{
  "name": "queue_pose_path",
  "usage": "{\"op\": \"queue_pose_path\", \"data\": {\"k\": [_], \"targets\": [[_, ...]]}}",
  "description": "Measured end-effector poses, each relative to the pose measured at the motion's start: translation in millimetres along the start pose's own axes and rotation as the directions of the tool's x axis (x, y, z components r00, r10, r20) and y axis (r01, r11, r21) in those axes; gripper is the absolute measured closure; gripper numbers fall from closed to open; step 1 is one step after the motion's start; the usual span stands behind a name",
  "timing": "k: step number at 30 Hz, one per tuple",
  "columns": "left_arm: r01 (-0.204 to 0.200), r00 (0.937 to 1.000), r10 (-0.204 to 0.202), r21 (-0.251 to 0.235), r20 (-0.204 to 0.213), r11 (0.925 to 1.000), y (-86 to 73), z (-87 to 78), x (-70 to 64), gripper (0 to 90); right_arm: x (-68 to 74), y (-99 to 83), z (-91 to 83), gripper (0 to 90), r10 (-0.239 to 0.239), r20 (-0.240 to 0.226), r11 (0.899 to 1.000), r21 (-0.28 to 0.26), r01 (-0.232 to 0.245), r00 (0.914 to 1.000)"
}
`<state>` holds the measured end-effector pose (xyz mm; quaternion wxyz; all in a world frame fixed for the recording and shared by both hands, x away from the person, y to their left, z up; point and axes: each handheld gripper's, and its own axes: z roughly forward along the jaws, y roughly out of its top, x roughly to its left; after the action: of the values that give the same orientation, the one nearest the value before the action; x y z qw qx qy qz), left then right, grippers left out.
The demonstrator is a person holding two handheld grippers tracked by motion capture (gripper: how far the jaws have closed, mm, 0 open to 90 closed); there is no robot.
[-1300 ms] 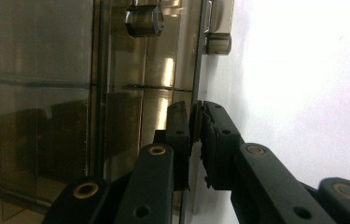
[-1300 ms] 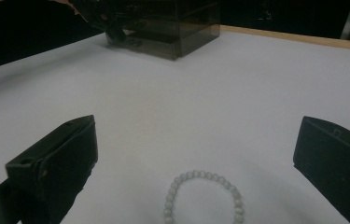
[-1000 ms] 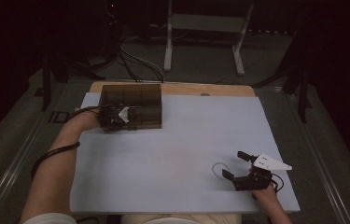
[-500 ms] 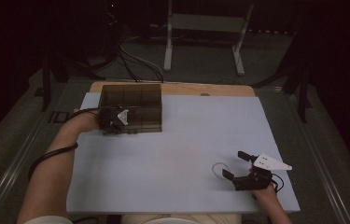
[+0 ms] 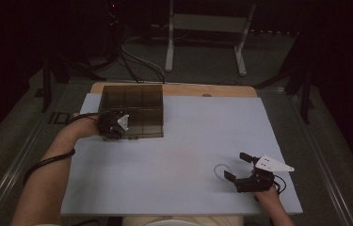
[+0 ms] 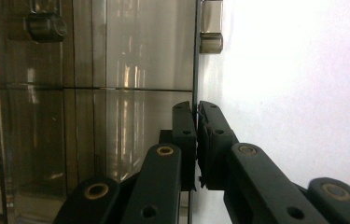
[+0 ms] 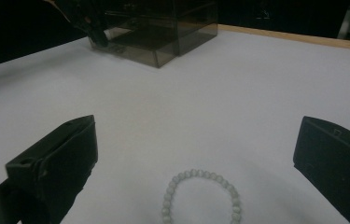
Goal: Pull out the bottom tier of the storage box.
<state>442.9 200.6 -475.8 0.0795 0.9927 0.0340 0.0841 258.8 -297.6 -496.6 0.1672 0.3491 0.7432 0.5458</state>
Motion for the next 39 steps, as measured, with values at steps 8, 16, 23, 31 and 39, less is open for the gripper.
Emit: {"op": "queue_pose_path", "data": {"k": [8, 16, 23, 31, 39], "targets": [[-0.003, 0.9993, 0.003, -0.016, 0.038, 0.9999, -2.5, -2.3, -10.0, 89.0, 0.6, 0.3, 0.1, 0.0, -0.004, -0.003, 1.000, 0.000, 0.004, 1.0000], [0.000, 0.9992, 0.001, -0.027, 0.040, 0.9996, -3.4, -3.7, -18.0, 89.2, 0.9, 0.5, 0.1, 0.0, -0.004, -0.001, 1.000, 0.001, 0.004, 1.0000], [0.002, 0.9981, 0.000, -0.035, 0.061, 0.9994, -4.0, -4.6, -20.5, 89.3, 1.0, 0.5, 0.4, 0.0, -0.006, 0.001, 1.000, 0.002, 0.006, 1.0000], [0.005, 0.9974, -0.002, -0.035, 0.072, 0.9994, -5.2, -5.1, -22.0, 89.6, 0.9, 0.6, -0.1, 0.0, -0.004, 0.000, 1.000, 0.000, 0.004, 1.0000], [-0.001, 0.9966, 0.004, -0.045, 0.082, 0.9990, -6.6, -4.8, -21.9, 89.3, 1.3, 0.6, 0.4, 0.0, -0.008, -0.001, 1.000, 0.003, 0.008, 1.0000]]}}
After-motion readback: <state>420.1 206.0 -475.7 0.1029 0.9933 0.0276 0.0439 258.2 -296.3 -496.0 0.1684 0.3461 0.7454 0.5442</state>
